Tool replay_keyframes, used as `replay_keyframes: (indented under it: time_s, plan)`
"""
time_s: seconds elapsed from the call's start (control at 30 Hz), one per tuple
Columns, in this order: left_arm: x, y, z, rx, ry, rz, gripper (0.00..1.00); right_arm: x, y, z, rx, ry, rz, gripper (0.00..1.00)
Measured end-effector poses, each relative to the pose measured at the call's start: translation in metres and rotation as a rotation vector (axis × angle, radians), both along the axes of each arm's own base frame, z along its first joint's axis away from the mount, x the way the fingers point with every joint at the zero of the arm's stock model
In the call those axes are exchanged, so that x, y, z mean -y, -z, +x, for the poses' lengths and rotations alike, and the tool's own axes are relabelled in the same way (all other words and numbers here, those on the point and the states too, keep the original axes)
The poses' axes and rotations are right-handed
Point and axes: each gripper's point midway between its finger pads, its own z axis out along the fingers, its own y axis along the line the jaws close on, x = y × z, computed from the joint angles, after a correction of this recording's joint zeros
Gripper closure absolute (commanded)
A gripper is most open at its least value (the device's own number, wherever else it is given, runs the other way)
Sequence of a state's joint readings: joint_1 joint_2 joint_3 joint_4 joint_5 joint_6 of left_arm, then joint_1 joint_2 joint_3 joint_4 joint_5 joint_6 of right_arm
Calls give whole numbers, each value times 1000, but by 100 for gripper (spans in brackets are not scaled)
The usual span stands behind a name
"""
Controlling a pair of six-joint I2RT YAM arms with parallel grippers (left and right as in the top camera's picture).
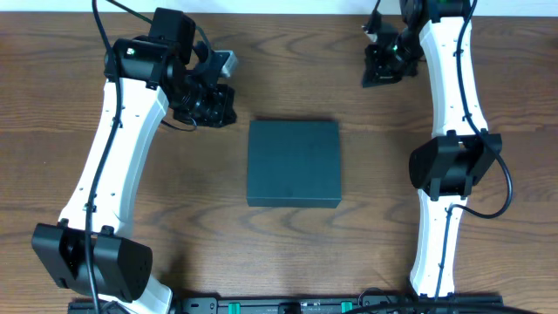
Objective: Pack container
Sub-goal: 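Swing the lid down over the box with both grippers, then press down on the closed lid with both grippers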
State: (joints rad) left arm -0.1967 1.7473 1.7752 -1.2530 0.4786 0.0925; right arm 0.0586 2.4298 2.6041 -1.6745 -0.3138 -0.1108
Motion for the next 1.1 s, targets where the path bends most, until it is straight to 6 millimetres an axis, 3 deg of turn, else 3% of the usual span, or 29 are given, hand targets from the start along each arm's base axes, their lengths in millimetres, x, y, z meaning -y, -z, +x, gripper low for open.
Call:
replay_keyframes:
  time_s: [0.17, 0.27, 0.37, 0.5, 0.6, 0.67, 0.8, 0.93, 1.1]
  plan:
    - [-17, 5, 18, 89, -11, 131, 94, 45, -5, 12, 52, 129, -179, 95]
    - [-17, 7, 17, 107, 8, 192, 94, 74, -28, 10, 100, 224, -252, 95]
    - [-10, 9, 14, 126, 42, 248, 94, 93, -68, -2, 164, 316, -284, 95]
    - [2, 10, 10, 147, 84, 296, 94, 88, -123, -30, 253, 378, -271, 95]
    - [10, 10, 8, 164, 109, 312, 94, 67, -151, -42, 318, 362, -233, 98]
    - [16, 9, 10, 182, 120, 314, 94, 45, -158, -46, 335, 327, -207, 99]
    - [24, 13, 15, 202, 141, 319, 94, 2, -149, -54, 311, 234, -188, 99]
    - [32, 31, 22, 185, 173, 335, 94, -33, -117, -70, 208, 158, -222, 99]
    - [34, 60, 27, 121, 189, 361, 94, -41, -77, -97, 61, 138, -299, 98]
